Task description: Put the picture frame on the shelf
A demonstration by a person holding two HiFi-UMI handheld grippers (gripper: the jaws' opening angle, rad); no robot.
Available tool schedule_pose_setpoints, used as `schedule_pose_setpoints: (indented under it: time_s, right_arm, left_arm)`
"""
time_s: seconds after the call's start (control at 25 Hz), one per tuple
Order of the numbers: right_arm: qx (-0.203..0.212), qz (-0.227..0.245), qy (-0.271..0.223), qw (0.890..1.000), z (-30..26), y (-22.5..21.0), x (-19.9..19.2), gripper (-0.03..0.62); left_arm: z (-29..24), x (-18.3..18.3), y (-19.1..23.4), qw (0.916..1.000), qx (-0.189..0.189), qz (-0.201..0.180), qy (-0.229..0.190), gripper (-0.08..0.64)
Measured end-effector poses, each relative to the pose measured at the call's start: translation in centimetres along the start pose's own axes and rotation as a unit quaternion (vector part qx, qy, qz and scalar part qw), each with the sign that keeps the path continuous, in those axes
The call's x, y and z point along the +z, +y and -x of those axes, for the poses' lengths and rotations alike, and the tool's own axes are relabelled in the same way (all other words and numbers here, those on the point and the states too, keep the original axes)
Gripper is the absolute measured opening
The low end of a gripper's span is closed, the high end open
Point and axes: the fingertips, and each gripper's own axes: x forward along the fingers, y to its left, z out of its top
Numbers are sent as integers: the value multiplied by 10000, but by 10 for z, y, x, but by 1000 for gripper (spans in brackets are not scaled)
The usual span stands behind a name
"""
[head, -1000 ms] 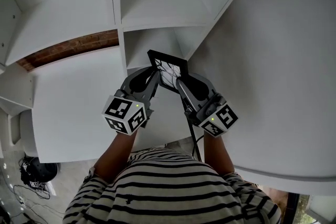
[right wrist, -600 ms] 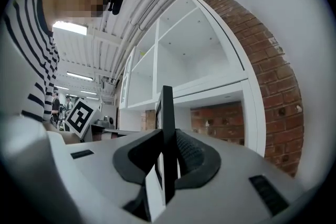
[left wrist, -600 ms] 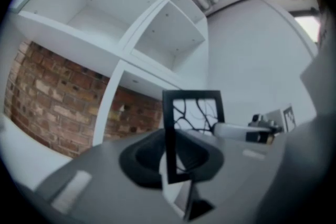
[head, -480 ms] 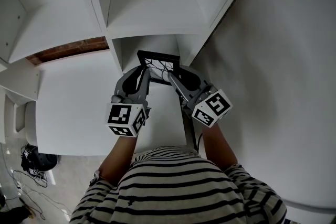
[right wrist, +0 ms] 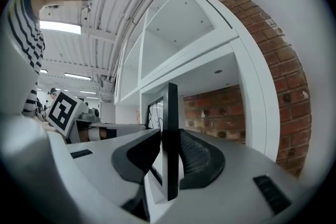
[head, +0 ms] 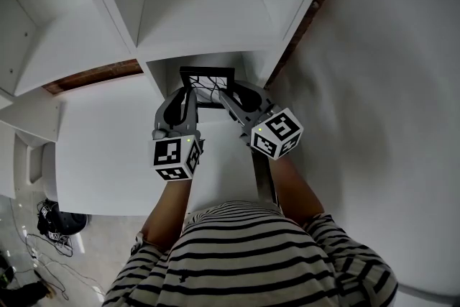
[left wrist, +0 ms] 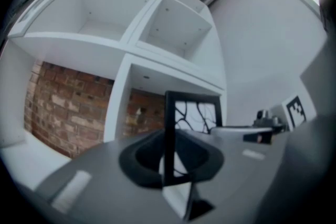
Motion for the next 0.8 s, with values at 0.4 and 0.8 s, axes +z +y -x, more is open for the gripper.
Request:
schedule_pose_setpoints:
  time_s: [0.4, 0.8]
  right_arm:
    - [-570, 202, 519, 9968, -21, -27, -26, 97]
    - [-738, 251, 788, 9938, -39, -41, -35, 97]
  left_arm:
    - [-16, -20, 9, 9993, 341, -133, -13, 64]
    - [-37, -32, 23, 9987, 482, 61, 173, 66]
